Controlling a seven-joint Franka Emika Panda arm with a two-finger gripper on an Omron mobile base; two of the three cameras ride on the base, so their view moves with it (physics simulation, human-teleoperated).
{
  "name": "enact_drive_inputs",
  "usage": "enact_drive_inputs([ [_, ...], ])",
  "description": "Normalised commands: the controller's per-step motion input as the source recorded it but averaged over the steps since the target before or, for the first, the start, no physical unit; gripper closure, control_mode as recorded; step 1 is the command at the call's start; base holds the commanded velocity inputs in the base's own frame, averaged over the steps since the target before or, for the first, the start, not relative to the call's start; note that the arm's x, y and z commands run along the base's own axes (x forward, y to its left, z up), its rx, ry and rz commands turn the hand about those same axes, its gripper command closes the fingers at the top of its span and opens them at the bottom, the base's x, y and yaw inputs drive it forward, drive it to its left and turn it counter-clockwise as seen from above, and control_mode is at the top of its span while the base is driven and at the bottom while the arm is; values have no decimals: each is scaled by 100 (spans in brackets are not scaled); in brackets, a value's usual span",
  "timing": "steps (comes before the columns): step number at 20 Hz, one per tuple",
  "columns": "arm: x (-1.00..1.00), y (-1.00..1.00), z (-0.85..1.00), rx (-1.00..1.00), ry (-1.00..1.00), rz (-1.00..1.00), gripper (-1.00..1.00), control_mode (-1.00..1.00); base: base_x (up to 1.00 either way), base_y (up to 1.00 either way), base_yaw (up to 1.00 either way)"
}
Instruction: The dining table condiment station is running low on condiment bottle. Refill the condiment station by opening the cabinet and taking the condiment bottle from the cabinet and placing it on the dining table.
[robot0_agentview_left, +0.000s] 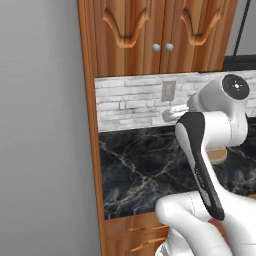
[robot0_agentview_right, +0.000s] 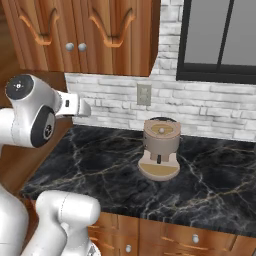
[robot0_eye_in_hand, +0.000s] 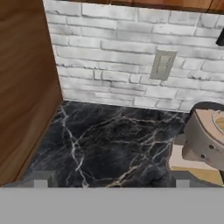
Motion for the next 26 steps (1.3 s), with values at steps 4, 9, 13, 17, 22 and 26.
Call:
enact_drive_inputs([
  [4,37,-17,100,24,-37,0,-100,-100,0,0,0],
  [9,55,0,89,18,-39,0,-100,-100,0,0,0],
  [13,28,1,28,0,-43,-3,-100,-100,0,0,0],
  [17,26,6,0,0,-37,-2,-100,-100,0,0,0],
  [22,10,0,11,-3,-36,-1,-100,-100,0,0,0],
  [26,6,0,31,-2,-16,-7,-100,-100,0,0,0],
])
